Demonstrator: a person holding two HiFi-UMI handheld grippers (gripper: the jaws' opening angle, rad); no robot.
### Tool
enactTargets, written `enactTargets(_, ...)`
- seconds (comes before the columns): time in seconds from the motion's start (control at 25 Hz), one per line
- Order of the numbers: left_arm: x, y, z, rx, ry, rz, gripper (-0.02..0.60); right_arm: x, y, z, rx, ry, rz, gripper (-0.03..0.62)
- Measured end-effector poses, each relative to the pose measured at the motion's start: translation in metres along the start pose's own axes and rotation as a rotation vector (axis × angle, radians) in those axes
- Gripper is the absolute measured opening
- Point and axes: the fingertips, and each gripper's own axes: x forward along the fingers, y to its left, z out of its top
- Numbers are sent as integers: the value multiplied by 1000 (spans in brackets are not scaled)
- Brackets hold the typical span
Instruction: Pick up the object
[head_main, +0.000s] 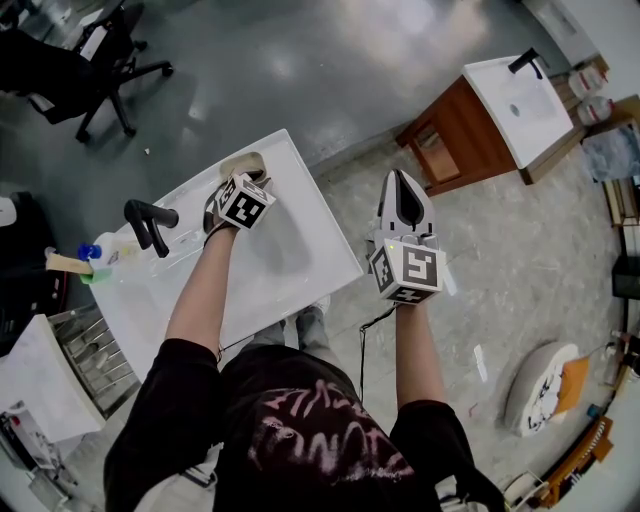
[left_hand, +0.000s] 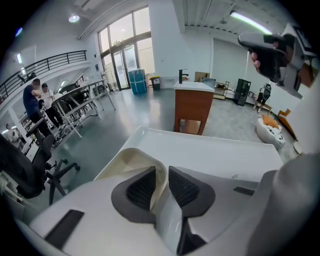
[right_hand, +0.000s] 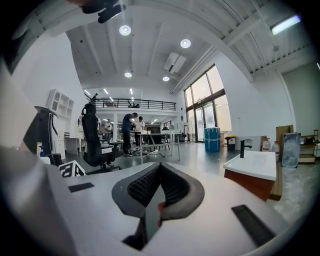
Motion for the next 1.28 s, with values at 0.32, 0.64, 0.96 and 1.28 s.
enactTargets(0.32,0,-2,1,26,2,2,43,-2,0,-3,5,6,2,15)
enactTargets(0.64,-19,-1,8,-48,-63,6,38,-8,4,-2,17,-2,8,15)
enactTargets(0.96,-59,-5,32,-99,-195,31,38,-16,15,5,25,-21,24,15)
enactTargets(1.28,-111,-17,60,-132,-318,51,38,-28,29,18,31,-45,39,15)
